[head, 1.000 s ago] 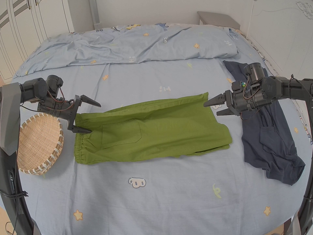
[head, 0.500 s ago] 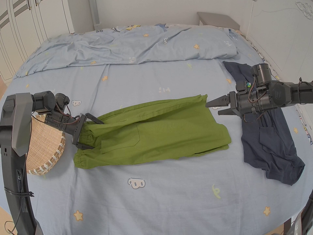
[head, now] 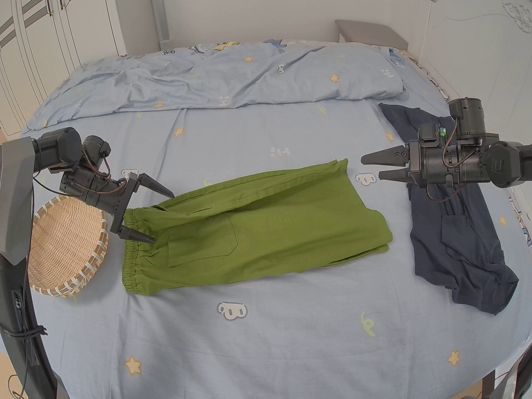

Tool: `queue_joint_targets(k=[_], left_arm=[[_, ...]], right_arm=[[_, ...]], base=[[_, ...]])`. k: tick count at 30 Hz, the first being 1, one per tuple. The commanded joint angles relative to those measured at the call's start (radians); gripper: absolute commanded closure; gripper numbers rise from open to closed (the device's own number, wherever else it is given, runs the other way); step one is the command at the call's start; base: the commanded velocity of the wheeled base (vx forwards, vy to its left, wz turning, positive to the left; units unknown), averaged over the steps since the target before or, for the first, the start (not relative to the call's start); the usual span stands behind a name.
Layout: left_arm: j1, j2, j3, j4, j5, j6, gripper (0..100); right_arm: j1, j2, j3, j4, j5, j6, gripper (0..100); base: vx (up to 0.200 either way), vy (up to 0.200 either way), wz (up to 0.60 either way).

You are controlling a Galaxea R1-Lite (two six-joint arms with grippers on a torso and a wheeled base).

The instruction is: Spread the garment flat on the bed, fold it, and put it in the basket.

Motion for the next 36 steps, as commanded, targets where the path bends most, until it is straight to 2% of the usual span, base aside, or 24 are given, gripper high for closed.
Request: queue_joint_targets(k=[1, 3, 8, 12, 14, 16, 17, 18, 20, 22, 27, 29, 36], left_arm=[[-0.008, -0.047, -0.001, 0.009, -0.005, 0.003, 0], [0.002, -0.047, -0.001, 0.003, -0.005, 0.013, 0], [0.005, -0.07, -0.001, -0.005, -0.005, 0.112, 0], [0.003, -0.17, -0.001, -0.099, -0.005, 0.213, 0], [-0.001, -0.224, -0.001, -0.188, -0.002, 0.222, 0], [-0.006, -0.354, 0.264, -0.499, 0.018, 0.233, 0], [-0.008, -0.375, 0.326, -0.562, 0.02, 0.233, 0], [-0.011, -0.443, 0.525, -0.783, 0.02, 0.225, 0], [-0.012, -0.497, 0.689, -0.964, 0.014, 0.179, 0], [-0.032, -0.523, 0.777, -1.04, 0.011, 0.124, 0], [-0.075, -0.587, 0.873, -1.004, 0.015, 0.112, 0], [-0.136, -0.593, 0.927, -0.988, 0.021, 0.121, 0], [-0.215, -0.567, 0.936, -0.925, 0.045, 0.13, 0]], right_arm=[[-0.012, -0.045, 0.023, -0.002, 0.002, 0.001, 0], [-0.018, -0.074, 0.042, -0.003, 0.024, 0.002, 0], [-0.046, -0.118, 0.083, -0.037, 0.064, 0.01, 0], [-0.06, -0.149, 0.119, -0.089, 0.084, 0.033, 0], [-0.061, -0.155, 0.128, -0.092, 0.085, 0.036, 0], [-0.069, -0.168, 0.142, -0.095, 0.087, 0.036, 0], [-0.069, -0.169, 0.143, -0.095, 0.087, 0.036, 0], [-0.07, -0.178, 0.151, -0.095, 0.087, 0.036, 0], [-0.075, -0.186, 0.163, -0.095, 0.087, 0.037, 0], [-0.079, -0.203, 0.194, -0.095, 0.087, 0.039, 0], [-0.081, -0.235, 0.281, -0.148, 0.087, 0.041, 0], [-0.09, -0.244, 0.35, -0.229, 0.088, 0.044, 0], [-0.096, -0.247, 0.379, -0.281, 0.096, 0.093, 0]], base=[[0.0, 0.0, 0.0], [0.0, 0.0, 0.0], [0.0, 0.0, 0.0], [0.0, 0.0, 0.0], [0.0, 0.0, 0.0], [0.0, 0.0, 0.0], [0.0, 0.0, 0.0], [0.0, 0.0, 0.0], [0.0, 0.0, 0.0], [0.0, 0.0, 0.0], [0.0, 0.0, 0.0], [0.0, 0.0, 0.0], [0.0, 0.0, 0.0]])
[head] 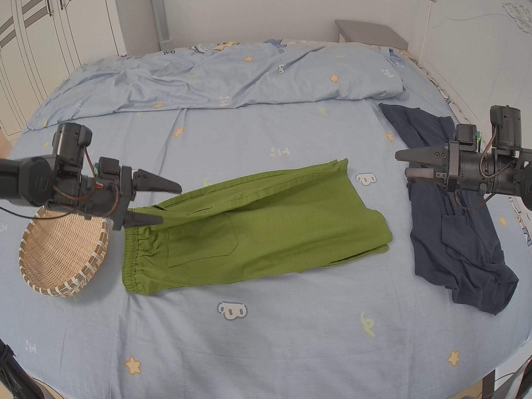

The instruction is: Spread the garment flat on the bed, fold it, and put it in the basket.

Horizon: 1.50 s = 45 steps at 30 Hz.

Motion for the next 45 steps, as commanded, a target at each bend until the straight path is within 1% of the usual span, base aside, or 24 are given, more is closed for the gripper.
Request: queue_joint_targets(k=[1, 3, 7, 11, 14, 20, 23, 26, 27, 29, 34, 39, 45], left_arm=[[-0.114, -0.114, 0.181, -0.061, 0.02, -0.012, 0], [-0.122, -0.101, 0.185, -0.045, 0.023, 0.016, 0], [-0.128, 0.004, 0.168, -0.054, 0.049, 0.086, 0], [-0.119, 0.07, 0.115, -0.05, 0.104, 0.085, 0], [-0.11, 0.084, 0.085, -0.051, 0.106, 0.085, 0], [-0.079, 0.179, -0.022, -0.047, 0.106, 0.077, 0], [-0.074, 0.24, -0.091, -0.05, 0.107, 0.04, 0], [-0.051, 0.277, -0.158, -0.051, 0.107, 0.0, 0], [-0.051, 0.277, -0.158, -0.051, 0.107, 0.0, 0], [-0.033, 0.315, -0.235, -0.051, 0.106, -0.024, 0], [-0.027, 0.37, -0.381, -0.051, 0.107, -0.099, 0], [-0.025, 0.404, -0.441, -0.051, 0.109, -0.121, 0], [-0.016, 0.469, -0.542, -0.05, 0.167, -0.15, 0]], right_arm=[[-0.016, -0.045, 0.107, -0.071, 0.007, 0.03, 0], [-0.019, -0.046, 0.107, -0.071, 0.008, 0.032, 0], [-0.016, -0.045, 0.108, -0.071, 0.008, 0.029, 0], [-0.016, -0.046, 0.111, -0.071, 0.017, 0.029, 0], [-0.016, -0.048, 0.116, -0.071, 0.023, 0.029, 0], [-0.013, -0.048, 0.125, -0.087, 0.025, 0.027, 0], [-0.011, -0.048, 0.134, -0.108, 0.025, 0.032, 0], [-0.01, -0.048, 0.139, -0.123, 0.025, 0.035, 0], [-0.01, -0.048, 0.139, -0.123, 0.025, 0.035, 0], [-0.01, -0.048, 0.142, -0.126, 0.025, 0.034, 0], [-0.011, -0.043, 0.142, -0.136, 0.025, 0.034, 0], [-0.011, -0.04, 0.143, -0.145, 0.025, 0.035, 0], [-0.011, -0.037, 0.143, -0.145, 0.023, 0.034, 0]], base=[[0.0, 0.0, 0.0], [0.0, 0.0, 0.0], [0.0, 0.0, 0.0], [0.0, 0.0, 0.0], [0.0, 0.0, 0.0], [0.0, 0.0, 0.0], [0.0, 0.0, 0.0], [0.0, 0.0, 0.0], [0.0, 0.0, 0.0], [0.0, 0.0, 0.0], [0.0, 0.0, 0.0], [0.0, 0.0, 0.0], [0.0, 0.0, 0.0]])
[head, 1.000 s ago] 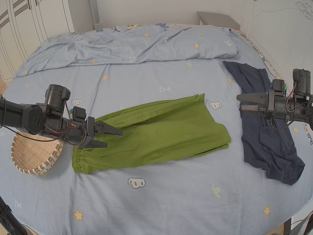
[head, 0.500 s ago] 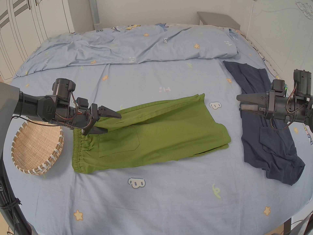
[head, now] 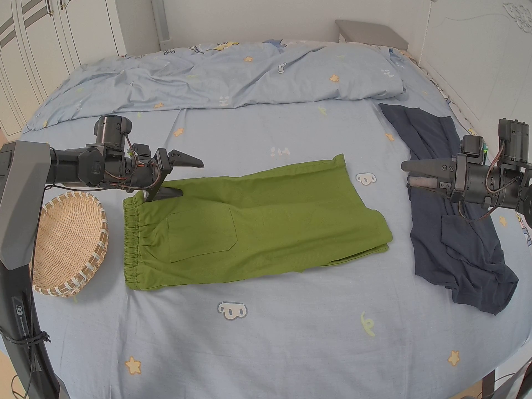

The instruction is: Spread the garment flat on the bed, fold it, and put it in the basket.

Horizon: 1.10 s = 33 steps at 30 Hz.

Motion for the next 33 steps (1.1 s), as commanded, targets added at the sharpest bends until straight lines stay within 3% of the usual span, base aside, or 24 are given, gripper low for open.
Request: queue_joint_targets(k=[1, 7, 17, 20, 25, 26, 29, 33], left_arm=[[0.006, 0.068, -0.063, 0.0, 0.024, -0.017, 0], [0.016, 0.094, -0.109, 0.008, 0.026, -0.025, 0], [0.011, -0.083, -0.001, 0.026, 0.01, -0.025, 0], [0.023, -0.258, 0.235, 0.012, -0.017, -0.017, 0], [0.077, -0.36, 0.436, -0.045, -0.042, -0.011, 0], [0.1, -0.393, 0.56, -0.1, -0.042, -0.002, 0], [0.14, -0.442, 0.75, -0.209, -0.045, 0.029, 0], [0.174, -0.477, 0.92, -0.379, -0.043, 0.034, 0]], right_arm=[[0.0, 0.006, 0.0, -0.001, 0.0, -0.001, 0], [-0.002, 0.007, 0.0, -0.001, 0.0, -0.001, 0], [-0.004, 0.006, 0.0, -0.001, 0.0, -0.001, 0], [-0.007, -0.003, -0.003, -0.001, 0.0, 0.001, 0], [-0.01, -0.008, -0.006, -0.001, 0.003, 0.002, 0], [-0.01, -0.013, -0.003, -0.001, 0.003, 0.002, 0], [-0.004, -0.017, -0.001, -0.001, 0.003, 0.002, 0], [0.001, -0.026, 0.003, 0.0, 0.005, 0.002, 0]], base=[[0.0, 0.0, 0.0], [0.0, 0.0, 0.0], [0.0, 0.0, 0.0], [0.0, 0.0, 0.0], [0.0, 0.0, 0.0], [0.0, 0.0, 0.0], [0.0, 0.0, 0.0], [0.0, 0.0, 0.0]])
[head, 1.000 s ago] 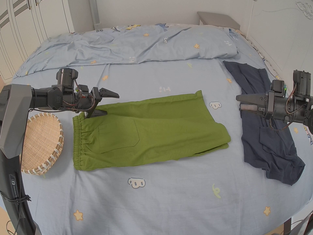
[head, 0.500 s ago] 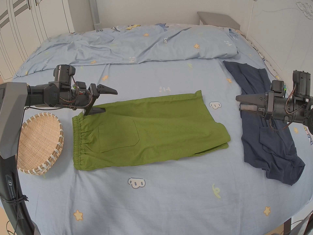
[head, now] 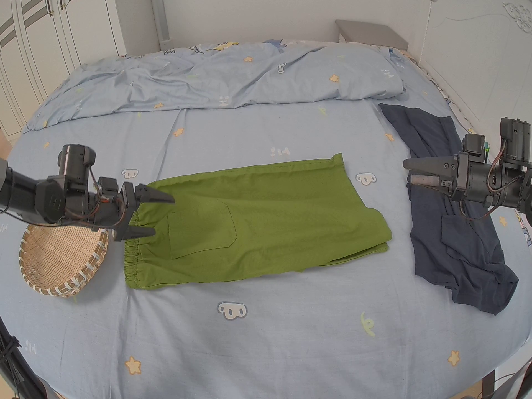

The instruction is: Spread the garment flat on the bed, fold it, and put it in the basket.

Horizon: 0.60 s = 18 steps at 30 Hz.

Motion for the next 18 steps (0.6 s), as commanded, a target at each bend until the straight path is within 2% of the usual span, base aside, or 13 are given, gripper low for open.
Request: queue_joint_targets(k=[1, 5, 10, 18], left_arm=[[0.104, -0.19, 0.401, -0.282, -0.012, 0.023, 0], [0.155, -0.195, 0.501, -0.375, -0.014, 0.024, 0], [0.19, -0.172, 0.527, -0.403, -0.015, 0.029, 0], [0.172, -0.092, 0.53, -0.461, -0.014, 0.035, 0]], right_arm=[[0.007, -0.023, 0.007, 0.001, 0.003, 0.0, 0], [0.009, -0.034, 0.013, 0.001, 0.003, 0.0, 0], [0.01, -0.035, 0.015, 0.001, 0.003, 0.0, 0], [0.016, -0.043, 0.019, 0.001, 0.003, 0.0, 0]], base=[[0.0, 0.0, 0.0], [0.0, 0.0, 0.0], [0.0, 0.0, 0.0], [0.0, 0.0, 0.0]])
